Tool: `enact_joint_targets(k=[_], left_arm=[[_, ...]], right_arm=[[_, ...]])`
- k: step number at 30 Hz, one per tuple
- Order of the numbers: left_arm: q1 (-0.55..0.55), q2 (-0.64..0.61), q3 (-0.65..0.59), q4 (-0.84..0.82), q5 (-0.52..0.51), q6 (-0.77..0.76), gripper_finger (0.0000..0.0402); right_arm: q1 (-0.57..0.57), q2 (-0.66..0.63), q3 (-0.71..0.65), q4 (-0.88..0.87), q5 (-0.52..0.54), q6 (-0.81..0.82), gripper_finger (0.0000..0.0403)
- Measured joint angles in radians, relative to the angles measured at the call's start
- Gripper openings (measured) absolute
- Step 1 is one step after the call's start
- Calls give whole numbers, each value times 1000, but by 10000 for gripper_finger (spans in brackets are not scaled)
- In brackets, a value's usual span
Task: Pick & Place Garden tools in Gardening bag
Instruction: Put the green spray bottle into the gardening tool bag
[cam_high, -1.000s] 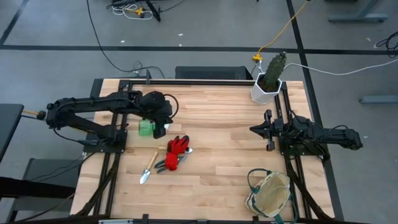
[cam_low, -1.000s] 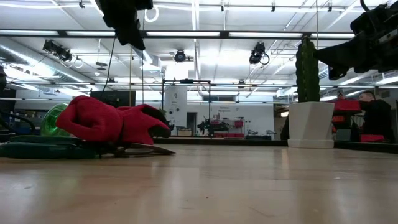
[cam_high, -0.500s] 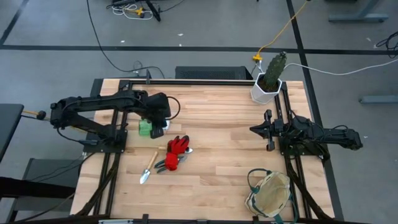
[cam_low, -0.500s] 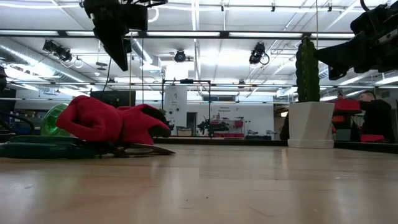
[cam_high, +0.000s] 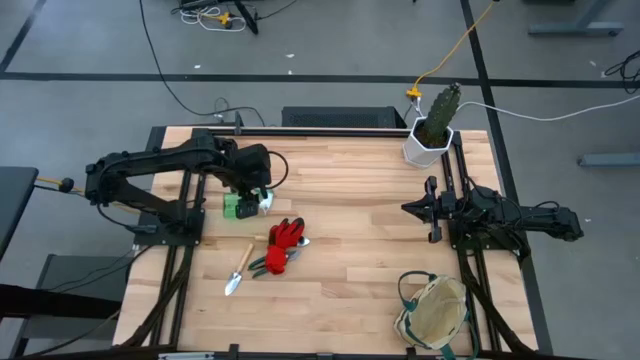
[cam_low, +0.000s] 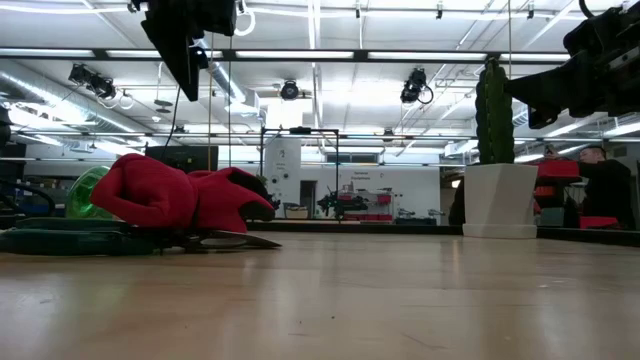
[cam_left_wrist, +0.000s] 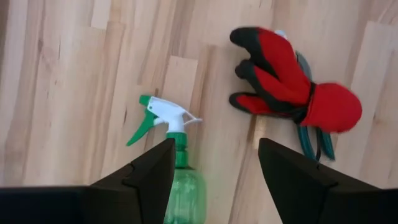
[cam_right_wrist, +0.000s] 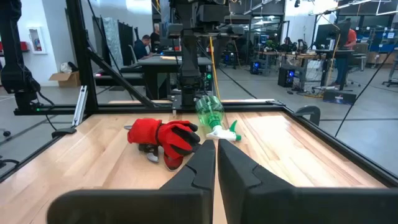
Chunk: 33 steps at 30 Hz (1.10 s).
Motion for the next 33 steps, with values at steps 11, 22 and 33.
enact_joint_targets(k=[11,22,33], left_arm=[[0,98,64,-76,-10,13,241],[0,142,63,-87,-49,46,241],[0,148,-38,-22,-56,54,241]], right_arm=[[0,0,0,0,0,0,23],[0,0,0,0,0,0,23],[0,0,0,0,0,0,23]])
